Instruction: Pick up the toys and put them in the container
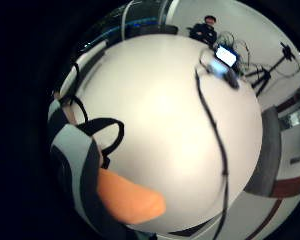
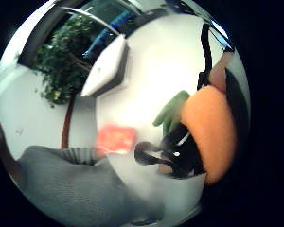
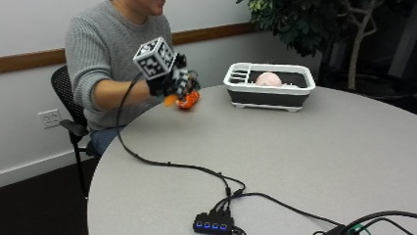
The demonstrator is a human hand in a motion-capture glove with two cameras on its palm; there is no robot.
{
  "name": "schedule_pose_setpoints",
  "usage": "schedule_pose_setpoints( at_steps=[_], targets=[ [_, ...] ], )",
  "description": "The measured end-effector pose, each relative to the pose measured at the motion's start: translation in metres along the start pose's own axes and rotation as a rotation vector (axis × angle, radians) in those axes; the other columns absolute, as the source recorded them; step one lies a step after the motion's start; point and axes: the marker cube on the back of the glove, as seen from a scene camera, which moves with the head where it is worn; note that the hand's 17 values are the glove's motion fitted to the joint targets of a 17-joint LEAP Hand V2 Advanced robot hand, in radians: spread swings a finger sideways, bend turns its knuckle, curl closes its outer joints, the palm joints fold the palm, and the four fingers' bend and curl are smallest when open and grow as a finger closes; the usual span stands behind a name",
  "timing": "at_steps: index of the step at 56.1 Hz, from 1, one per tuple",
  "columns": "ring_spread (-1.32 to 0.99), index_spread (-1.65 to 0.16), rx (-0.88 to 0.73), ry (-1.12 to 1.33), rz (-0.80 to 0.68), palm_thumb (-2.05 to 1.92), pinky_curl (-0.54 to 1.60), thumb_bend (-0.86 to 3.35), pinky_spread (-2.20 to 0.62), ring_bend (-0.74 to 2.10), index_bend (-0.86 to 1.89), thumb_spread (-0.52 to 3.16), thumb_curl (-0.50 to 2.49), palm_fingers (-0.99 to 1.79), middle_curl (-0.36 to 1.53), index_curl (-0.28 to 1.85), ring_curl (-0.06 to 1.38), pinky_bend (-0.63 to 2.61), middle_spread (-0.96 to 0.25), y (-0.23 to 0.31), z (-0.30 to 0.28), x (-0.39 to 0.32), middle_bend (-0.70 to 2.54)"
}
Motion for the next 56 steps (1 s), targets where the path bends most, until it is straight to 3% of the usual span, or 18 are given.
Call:
schedule_pose_setpoints(
  at_steps=[6, 14, 26, 35, 45, 56],
  targets=[
    [-0.43, -0.37, 0.054, -0.059, -0.053, 0.47, 0.44, 0.12, -0.41, 1.08, 0.44, 1.10, 0.61, 1.17, 0.62, 0.36, 0.67, 1.02, -0.27, -0.090, -0.051, -0.031, 0.84],
    [-0.44, -0.35, 0.051, -0.107, -0.041, 0.47, 0.45, 0.10, -0.42, 1.10, 0.51, 0.99, 0.69, 1.14, 0.65, 0.43, 0.67, 1.02, -0.25, -0.172, -0.069, -0.052, 0.87],
    [-0.44, -0.35, -0.026, -0.146, 0.002, 0.46, 0.47, 0.06, -0.42, 1.13, 0.52, 0.88, 0.79, 1.10, 0.70, 0.50, 0.67, 1.04, -0.24, -0.237, -0.010, -0.089, 0.89],
    [-0.44, -0.35, -0.142, -0.266, -0.132, 0.45, 0.47, 0.03, -0.42, 1.11, 0.46, 0.85, 0.85, 1.05, 0.71, 0.54, 0.66, 1.06, -0.24, -0.288, 0.046, -0.179, 0.86],
    [-0.44, -0.37, -0.237, -0.237, -0.265, 0.43, 0.48, 0.01, -0.42, 1.10, 0.28, 0.88, 0.88, 0.97, 0.72, 0.56, 0.64, 1.12, -0.25, -0.332, 0.094, -0.276, 0.81],
    [-0.40, -0.38, -0.400, -0.211, -0.186, 0.28, 0.48, -0.03, -0.42, 1.17, 0.03, 1.13, 0.80, 0.74, 0.69, 0.48, 0.63, 1.17, -0.25, -0.338, 0.137, -0.307, 0.67]
  ],
)
